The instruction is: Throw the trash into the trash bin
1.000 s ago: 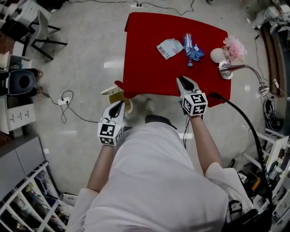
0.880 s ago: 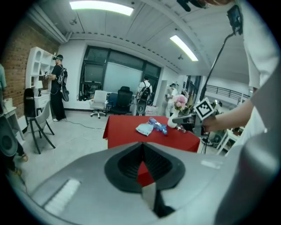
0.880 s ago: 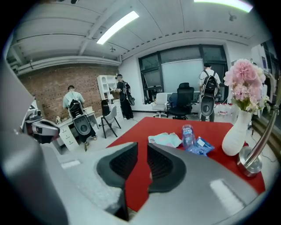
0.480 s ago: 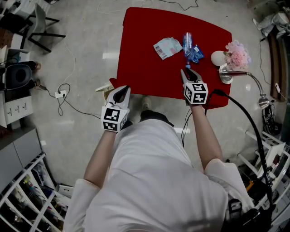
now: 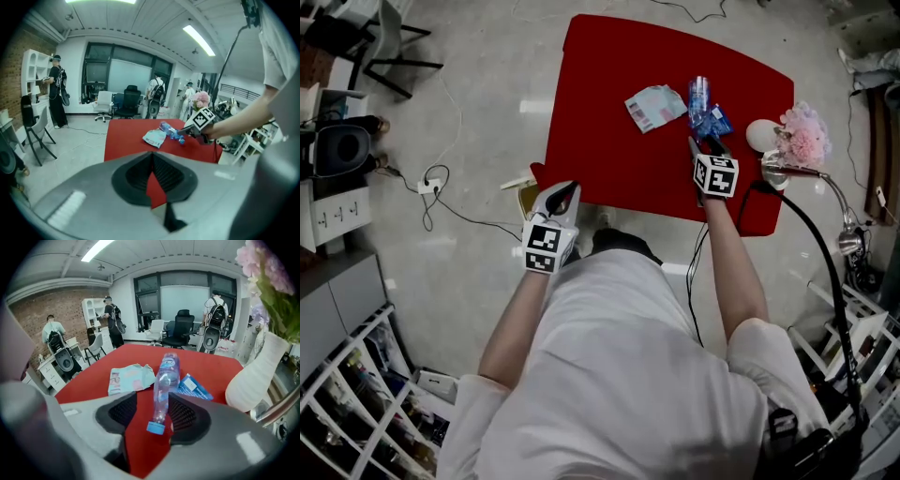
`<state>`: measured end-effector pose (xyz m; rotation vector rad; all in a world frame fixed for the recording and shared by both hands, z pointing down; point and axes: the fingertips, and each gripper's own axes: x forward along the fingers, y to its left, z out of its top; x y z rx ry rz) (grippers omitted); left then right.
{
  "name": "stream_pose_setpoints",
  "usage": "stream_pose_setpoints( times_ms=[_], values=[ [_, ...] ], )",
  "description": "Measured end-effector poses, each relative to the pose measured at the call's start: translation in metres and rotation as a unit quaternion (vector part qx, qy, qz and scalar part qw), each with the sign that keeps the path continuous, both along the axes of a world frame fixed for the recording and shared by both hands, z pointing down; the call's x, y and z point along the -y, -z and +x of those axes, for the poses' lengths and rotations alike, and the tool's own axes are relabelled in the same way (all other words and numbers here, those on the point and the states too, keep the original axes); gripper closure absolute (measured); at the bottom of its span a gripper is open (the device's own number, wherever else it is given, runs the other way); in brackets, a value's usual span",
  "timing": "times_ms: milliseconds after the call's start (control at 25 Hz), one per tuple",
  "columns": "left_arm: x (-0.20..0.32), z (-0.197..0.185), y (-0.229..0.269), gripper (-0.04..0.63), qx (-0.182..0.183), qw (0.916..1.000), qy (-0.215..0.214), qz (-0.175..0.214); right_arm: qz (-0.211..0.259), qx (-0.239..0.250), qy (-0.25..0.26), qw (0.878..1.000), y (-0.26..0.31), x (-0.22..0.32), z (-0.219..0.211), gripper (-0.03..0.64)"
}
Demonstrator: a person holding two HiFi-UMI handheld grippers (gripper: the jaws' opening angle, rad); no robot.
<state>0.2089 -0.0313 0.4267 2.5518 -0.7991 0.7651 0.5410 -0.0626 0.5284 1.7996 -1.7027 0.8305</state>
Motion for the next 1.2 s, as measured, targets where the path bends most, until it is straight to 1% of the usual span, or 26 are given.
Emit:
stream_pose_setpoints(
  times_ms=[120, 240, 320, 360, 400, 440, 480, 640, 920, 1200],
  values=[
    [0.003, -0.006, -0.011, 0.591, 0.003, 1.0, 0.009, -0.003, -0.028, -0.011, -0.02, 0.999, -0.02, 0.007, 0.013, 0.366],
    [0.004, -0.005, -0.018, 0.591, 0.006, 0.9999, 0.005, -0.015, -0.078, -0.022, -0.032, 0.996, -0.049, 0.006, 0.022, 0.299],
    [0.002, -0.003, -0.021, 0.591, 0.01, 0.9997, -0.001, -0.023, -0.108, -0.019, -0.031, 0.993, -0.068, 0.003, 0.023, 0.299],
    [0.002, -0.002, -0.022, 0.591, 0.011, 0.9996, -0.003, -0.024, -0.115, -0.016, -0.034, 0.993, -0.074, 0.001, 0.024, 0.301],
    [0.002, -0.002, -0.023, 0.591, 0.012, 0.9996, -0.004, -0.024, -0.118, -0.016, -0.04, 0.992, -0.076, 0.0, 0.026, 0.335],
    [0.003, -0.002, -0.024, 0.591, 0.012, 0.9996, -0.005, -0.024, -0.116, -0.017, -0.048, 0.992, -0.076, 0.0, 0.029, 0.454],
    [0.003, -0.003, -0.026, 0.591, 0.013, 0.9996, -0.004, -0.024, -0.113, -0.015, -0.054, 0.992, -0.075, 0.0, 0.031, 0.466],
    [0.002, -0.009, -0.03, 0.591, 0.014, 0.9995, 0.007, -0.026, -0.096, -0.012, -0.052, 0.994, -0.068, 0.001, 0.032, 0.471],
    [0.0, -0.027, -0.022, 0.591, 0.006, 0.9996, 0.025, -0.013, -0.051, -0.04, -0.052, 0.997, -0.031, 0.004, 0.027, 0.473],
    [-0.007, -0.043, -0.017, 0.591, 0.003, 0.9994, 0.033, -0.006, -0.035, -0.036, -0.043, 0.998, -0.012, -0.001, 0.01, 0.474]
  ],
)
